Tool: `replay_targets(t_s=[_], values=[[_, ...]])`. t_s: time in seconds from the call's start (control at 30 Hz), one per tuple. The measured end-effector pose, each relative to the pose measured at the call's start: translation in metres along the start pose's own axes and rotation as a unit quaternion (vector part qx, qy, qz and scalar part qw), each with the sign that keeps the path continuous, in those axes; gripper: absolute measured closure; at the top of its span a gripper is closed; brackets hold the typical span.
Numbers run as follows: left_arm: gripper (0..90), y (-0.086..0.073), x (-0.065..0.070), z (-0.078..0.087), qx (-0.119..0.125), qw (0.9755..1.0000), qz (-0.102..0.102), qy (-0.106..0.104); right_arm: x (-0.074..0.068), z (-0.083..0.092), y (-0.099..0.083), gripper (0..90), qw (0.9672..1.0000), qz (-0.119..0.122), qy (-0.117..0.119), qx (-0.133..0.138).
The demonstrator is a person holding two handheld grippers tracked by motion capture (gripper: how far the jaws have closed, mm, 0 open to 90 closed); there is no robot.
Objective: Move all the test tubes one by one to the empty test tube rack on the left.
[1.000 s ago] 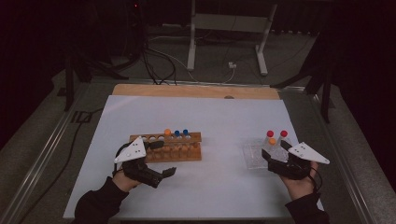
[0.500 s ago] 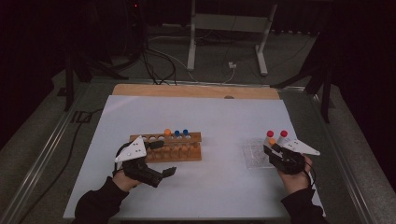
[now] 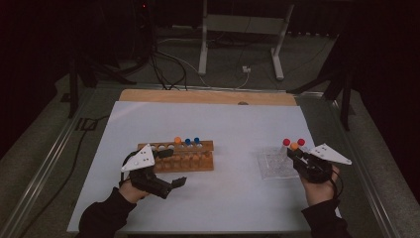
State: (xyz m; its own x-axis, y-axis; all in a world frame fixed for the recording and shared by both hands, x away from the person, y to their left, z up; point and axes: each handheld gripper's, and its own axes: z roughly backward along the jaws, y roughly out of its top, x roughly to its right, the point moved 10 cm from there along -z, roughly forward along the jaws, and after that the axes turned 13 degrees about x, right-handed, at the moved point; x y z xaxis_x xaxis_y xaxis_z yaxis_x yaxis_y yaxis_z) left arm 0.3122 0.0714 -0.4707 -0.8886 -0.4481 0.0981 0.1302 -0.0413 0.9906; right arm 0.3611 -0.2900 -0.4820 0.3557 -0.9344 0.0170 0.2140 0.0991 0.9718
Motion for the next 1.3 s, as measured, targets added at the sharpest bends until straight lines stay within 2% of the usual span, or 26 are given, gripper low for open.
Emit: replay_targets(t_s=[0.1,0.27,0.53,0.83,0.93,1.3], values=[[0.5,0.000,0.001,0.000,-0.003,1.0000,-0.001,-0.002,-0.002,0.007,0.013,74.8,0.9998,0.007,-0.002,0.017],[0.5,0.002,0.002,0.000,-0.001,1.0000,-0.003,-0.004,-0.012,0.015,0.031,74.8,0.9990,0.018,0.007,0.040],[0.5,0.005,0.007,-0.002,-0.002,0.9999,-0.007,-0.011,-0.041,0.018,0.046,74.8,0.9967,0.029,0.052,0.055],[0.5,0.011,0.011,-0.003,-0.001,0.9999,-0.001,-0.016,-0.080,0.006,0.041,74.8,0.9922,0.037,0.112,0.041],[0.5,0.011,0.013,-0.005,-0.008,0.9998,-0.006,-0.015,-0.091,0.004,0.039,74.8,0.9902,0.035,0.130,0.037],[0.5,0.012,0.020,-0.011,-0.015,0.9996,-0.007,-0.023,-0.137,-0.007,0.020,74.8,0.9801,0.047,0.193,0.007]])
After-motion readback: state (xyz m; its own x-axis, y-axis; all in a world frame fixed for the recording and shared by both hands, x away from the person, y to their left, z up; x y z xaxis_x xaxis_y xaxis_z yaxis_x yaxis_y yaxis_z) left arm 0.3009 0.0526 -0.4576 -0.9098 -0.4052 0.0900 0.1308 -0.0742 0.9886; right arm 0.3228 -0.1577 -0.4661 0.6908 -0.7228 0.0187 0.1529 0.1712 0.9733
